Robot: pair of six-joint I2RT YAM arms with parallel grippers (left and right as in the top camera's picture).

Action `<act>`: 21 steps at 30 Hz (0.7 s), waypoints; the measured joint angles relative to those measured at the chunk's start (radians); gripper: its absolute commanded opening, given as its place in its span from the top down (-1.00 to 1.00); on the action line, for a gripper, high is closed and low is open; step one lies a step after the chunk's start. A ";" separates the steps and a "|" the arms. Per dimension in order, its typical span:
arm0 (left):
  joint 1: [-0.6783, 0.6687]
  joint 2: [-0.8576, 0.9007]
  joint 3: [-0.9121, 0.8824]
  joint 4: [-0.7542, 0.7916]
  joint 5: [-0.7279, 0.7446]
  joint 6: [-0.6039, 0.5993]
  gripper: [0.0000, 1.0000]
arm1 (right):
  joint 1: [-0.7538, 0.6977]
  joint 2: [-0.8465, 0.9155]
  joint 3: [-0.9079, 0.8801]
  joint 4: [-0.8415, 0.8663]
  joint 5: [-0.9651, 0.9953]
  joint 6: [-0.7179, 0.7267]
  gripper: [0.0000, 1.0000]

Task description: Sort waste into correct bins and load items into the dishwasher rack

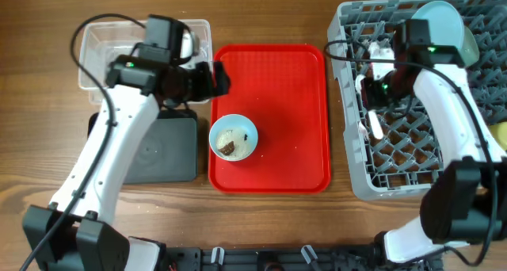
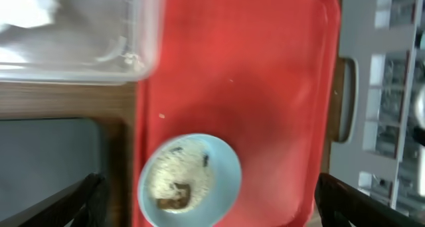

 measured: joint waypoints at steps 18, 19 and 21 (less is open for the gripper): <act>-0.241 0.138 0.000 0.023 -0.025 -0.154 -0.99 | -0.002 -0.166 0.031 -0.019 -0.003 0.081 -0.07; -0.264 0.154 0.000 0.023 -0.039 -0.165 -1.00 | -0.002 -0.184 0.034 -0.018 -0.003 0.085 -0.08; -0.294 0.172 0.000 0.023 -0.074 -0.208 -0.99 | -0.002 -0.216 0.039 -0.019 0.008 0.098 -0.08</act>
